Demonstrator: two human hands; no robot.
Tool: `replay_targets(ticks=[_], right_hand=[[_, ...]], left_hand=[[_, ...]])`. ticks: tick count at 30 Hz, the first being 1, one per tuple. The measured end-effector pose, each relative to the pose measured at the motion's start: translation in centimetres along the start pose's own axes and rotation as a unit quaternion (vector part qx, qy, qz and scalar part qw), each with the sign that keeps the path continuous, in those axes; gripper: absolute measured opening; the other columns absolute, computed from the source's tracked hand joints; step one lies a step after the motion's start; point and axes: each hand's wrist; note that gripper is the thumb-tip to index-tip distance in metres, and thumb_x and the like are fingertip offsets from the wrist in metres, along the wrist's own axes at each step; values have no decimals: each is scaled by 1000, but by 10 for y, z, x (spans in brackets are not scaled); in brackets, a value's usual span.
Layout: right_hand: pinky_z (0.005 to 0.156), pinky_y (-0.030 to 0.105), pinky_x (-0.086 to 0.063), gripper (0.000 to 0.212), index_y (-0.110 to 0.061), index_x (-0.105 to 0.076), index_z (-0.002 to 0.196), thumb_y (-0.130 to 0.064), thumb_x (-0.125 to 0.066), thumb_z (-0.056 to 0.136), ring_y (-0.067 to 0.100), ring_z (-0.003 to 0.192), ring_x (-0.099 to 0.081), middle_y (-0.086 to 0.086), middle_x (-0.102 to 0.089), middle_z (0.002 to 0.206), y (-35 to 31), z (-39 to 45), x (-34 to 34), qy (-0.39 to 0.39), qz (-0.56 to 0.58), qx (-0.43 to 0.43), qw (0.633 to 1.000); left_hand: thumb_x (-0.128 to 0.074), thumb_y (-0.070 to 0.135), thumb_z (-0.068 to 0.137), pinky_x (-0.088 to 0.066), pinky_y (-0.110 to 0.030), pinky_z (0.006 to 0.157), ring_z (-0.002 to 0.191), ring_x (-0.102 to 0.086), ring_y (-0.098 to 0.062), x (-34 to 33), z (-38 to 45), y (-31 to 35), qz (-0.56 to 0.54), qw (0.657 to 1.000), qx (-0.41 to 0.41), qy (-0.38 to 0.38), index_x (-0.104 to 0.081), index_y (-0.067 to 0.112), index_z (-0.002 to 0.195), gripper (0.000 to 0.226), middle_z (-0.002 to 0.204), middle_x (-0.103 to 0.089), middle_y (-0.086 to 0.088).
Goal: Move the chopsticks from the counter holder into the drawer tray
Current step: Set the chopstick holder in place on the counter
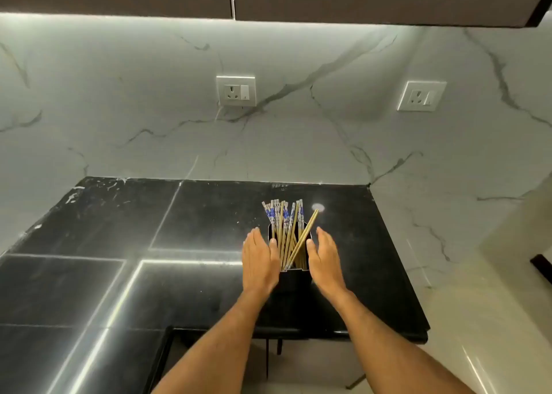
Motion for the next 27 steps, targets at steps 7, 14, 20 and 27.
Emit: replay_targets(ticks=[7,14,20,27], right_hand=[[112,42,-46,37,-20,-62,134,-16,-37,108,10,122,-61,-3,-68,127,3,-5,-19,-2,200,-74,977],[114,42,-44,38,-18,-61,135,-11,-35,108,12,124,-60,-2,-67,129,-2,-7,-27,26,239,-81,967],[114,39,-44,38,-19,-62,134,-11,-34,108,10,125,-59,-3,-67,128,-13,-16,-38,16,240,-68,968],[111,30,-44,39,-24,-61,132,-9,-34,108,1,117,-60,-9,-66,123,-47,-36,-61,5,250,-23,968]], left_hand=[[-33,23,108,-44,-35,104,118,-54,-16,-23,-2,8,-220,972,79,-13,-58,18,131,33,126,-60,-1],[-31,18,109,-46,-45,109,119,-56,-20,-24,0,11,-278,952,128,0,-56,11,135,36,131,-57,-8],[-32,17,108,-47,-39,106,114,-56,-16,-11,-1,2,-279,952,123,11,-57,12,134,36,129,-56,-6],[-35,17,106,-49,-41,103,110,-58,-15,34,-6,-14,-285,953,102,30,-61,15,128,34,124,-61,-5]])
Point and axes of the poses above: each hand's wrist, its own z-axis towards the middle knuckle, its own x-axis out of the back of the hand, y = z × x
